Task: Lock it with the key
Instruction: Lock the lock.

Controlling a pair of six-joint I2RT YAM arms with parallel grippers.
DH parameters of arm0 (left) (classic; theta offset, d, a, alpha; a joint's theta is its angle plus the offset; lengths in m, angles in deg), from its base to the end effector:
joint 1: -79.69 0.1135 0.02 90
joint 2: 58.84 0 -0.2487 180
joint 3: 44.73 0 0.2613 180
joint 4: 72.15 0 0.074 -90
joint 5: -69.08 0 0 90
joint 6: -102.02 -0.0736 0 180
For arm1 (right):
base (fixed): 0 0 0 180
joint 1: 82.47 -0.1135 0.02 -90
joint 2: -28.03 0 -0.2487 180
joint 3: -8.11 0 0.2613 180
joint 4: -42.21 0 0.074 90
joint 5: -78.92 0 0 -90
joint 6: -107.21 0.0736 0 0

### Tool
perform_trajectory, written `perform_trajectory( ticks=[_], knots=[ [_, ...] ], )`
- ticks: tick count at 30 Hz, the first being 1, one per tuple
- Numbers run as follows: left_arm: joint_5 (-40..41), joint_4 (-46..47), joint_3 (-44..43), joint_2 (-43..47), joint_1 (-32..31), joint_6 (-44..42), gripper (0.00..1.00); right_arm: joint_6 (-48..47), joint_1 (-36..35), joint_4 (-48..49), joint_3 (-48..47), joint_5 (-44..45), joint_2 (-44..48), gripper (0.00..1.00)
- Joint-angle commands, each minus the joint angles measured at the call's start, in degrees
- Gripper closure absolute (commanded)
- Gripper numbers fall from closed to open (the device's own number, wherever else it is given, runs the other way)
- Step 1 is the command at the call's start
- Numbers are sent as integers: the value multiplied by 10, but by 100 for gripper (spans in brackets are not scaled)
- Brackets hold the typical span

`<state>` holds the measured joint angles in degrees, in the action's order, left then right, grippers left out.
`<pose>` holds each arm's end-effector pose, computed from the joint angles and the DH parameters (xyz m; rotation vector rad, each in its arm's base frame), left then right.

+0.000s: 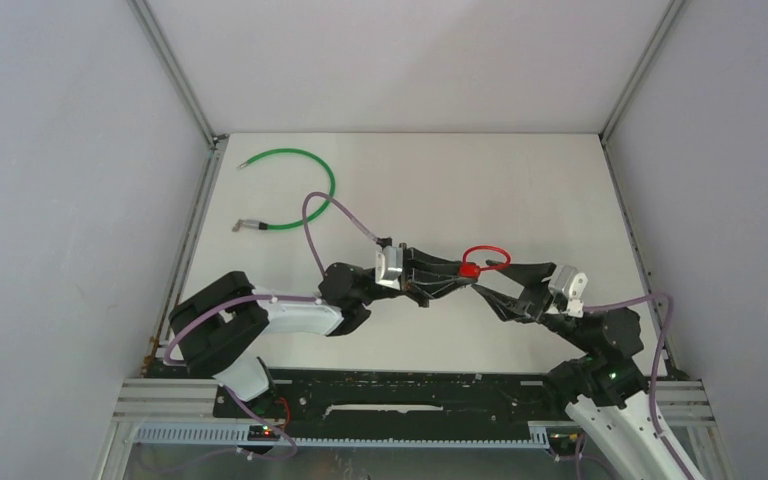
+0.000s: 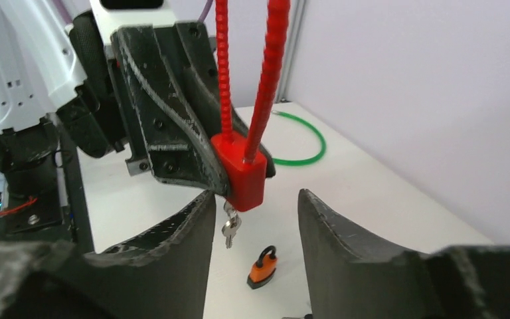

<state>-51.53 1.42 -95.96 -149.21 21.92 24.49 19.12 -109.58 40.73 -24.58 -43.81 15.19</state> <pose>0.1483 -0.3055 0.2749 0.8911 0.7452 -1.3563 0.1174 0.1048 0.3003 -0.7660 1.1044 0.7862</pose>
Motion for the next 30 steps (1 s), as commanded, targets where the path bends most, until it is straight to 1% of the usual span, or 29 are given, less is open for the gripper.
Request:
perform_trajectory(
  ticks=[1, 5, 8, 10, 12, 14, 20, 24, 30],
  knots=[
    [17, 45, 10, 16, 1, -10, 100, -17, 1, -38, -44, 43, 14, 46],
    [38, 45, 17, 21, 2, -13, 100, -7, 1, -46, -52, 55, 20, 42],
    [52, 45, 19, 21, 2, -14, 100, 22, 0, -35, -55, 90, 26, 41],
    [55, 45, 19, 20, 2, -14, 100, 47, 0, -31, -63, 121, 25, 43],
    [55, 45, 18, 19, 2, -14, 100, 66, 0, -25, -72, 129, 17, 46],
    [53, 45, 17, 18, 2, -14, 100, 84, 0, -10, -76, 124, 8, 48],
    [52, 45, 17, 18, 2, -13, 100, 121, -3, 48, -77, 106, -19, 49],
    [52, 45, 17, 16, 3, -13, 100, 124, -10, 66, -77, 91, -34, 55],
    [52, 45, 16, 16, 3, -11, 100, 102, -32, 62, -77, 93, -49, 69]
  ],
)
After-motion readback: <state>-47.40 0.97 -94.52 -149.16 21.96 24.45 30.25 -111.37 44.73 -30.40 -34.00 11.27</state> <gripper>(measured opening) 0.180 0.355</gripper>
